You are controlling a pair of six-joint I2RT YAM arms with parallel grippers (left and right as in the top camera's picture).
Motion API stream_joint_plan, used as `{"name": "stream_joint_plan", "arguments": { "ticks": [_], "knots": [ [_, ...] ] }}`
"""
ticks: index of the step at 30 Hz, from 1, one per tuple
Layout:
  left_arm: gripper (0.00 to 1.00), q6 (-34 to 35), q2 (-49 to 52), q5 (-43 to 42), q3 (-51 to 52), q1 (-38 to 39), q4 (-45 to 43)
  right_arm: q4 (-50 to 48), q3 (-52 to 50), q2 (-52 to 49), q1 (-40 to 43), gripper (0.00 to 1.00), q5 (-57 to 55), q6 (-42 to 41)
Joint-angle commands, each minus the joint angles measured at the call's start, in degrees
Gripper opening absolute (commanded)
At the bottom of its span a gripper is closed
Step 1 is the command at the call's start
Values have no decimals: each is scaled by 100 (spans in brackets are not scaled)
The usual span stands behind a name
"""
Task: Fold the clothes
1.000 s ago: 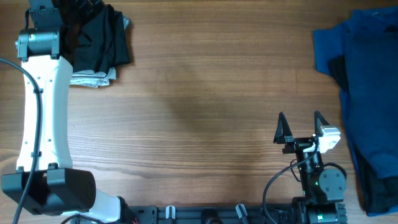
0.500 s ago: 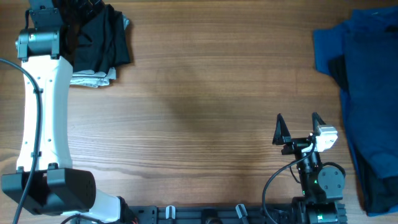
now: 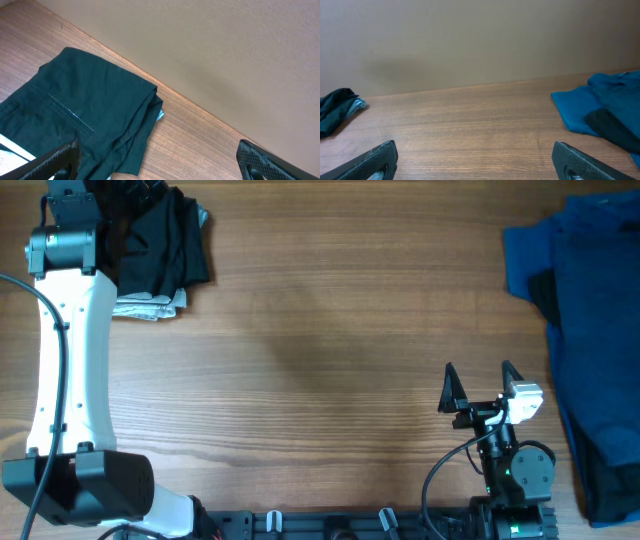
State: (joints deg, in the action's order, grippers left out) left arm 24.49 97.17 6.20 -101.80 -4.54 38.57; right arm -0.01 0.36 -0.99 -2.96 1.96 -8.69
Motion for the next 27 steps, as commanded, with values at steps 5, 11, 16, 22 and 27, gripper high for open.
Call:
{"name": "stream_joint_plan", "arguments": {
  "ticks": [5,11,16,22,27],
  "knots": [
    [100,-7,-706,76,33,221,828,-11,-7,72,-39,100,107,79],
    [100,-7,-2448,74,520,726,1185,-11,-7,72,-39,100,107,79],
    [100,-7,-4162,76,2052,802,1189,-11,-7,72,-39,100,107,81],
    [100,-11,-5969,192,4277,748,1191,-11,-7,72,-39,100,109,83],
    [100,-2,-7042,175,5956,649,905,-11,-7,72,-39,100,107,81]
  ]
}}
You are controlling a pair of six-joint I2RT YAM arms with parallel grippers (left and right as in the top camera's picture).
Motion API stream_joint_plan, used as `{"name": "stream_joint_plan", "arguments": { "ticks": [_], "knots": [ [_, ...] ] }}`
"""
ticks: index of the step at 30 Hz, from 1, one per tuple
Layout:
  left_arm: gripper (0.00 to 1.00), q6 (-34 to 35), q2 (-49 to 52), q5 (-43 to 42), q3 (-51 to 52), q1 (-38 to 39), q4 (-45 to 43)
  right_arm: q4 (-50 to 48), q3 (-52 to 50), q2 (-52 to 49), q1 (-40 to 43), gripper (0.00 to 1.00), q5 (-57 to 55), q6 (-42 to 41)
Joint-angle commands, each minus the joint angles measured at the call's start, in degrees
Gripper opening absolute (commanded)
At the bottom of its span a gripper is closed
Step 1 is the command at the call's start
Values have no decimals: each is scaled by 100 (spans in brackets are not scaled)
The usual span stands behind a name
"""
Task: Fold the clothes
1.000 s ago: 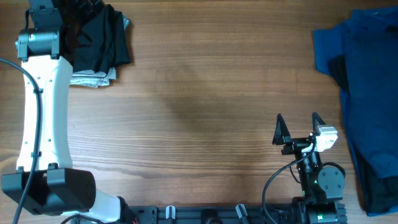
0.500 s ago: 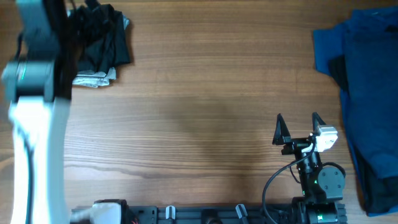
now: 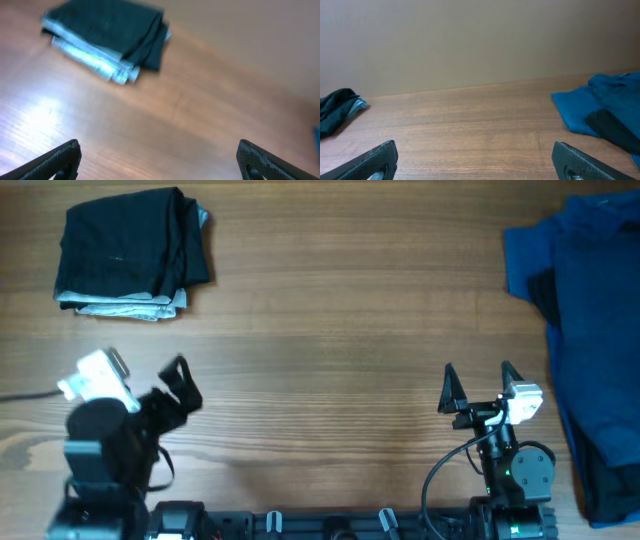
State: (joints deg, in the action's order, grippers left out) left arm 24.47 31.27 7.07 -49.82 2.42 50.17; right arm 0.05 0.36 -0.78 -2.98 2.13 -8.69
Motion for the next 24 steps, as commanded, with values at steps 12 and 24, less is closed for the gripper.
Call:
{"name": "stream_joint_plan", "arguments": {
  "ticks": [12,24],
  "knots": [
    [100,-2,-2124,-315,3692,-46,-3792,-17,-7,50,-37,100,90,81],
    [100,-26,-2730,-144,4433,-46,-4621,-17,-7,50,-37,100,90,81]
  ]
}}
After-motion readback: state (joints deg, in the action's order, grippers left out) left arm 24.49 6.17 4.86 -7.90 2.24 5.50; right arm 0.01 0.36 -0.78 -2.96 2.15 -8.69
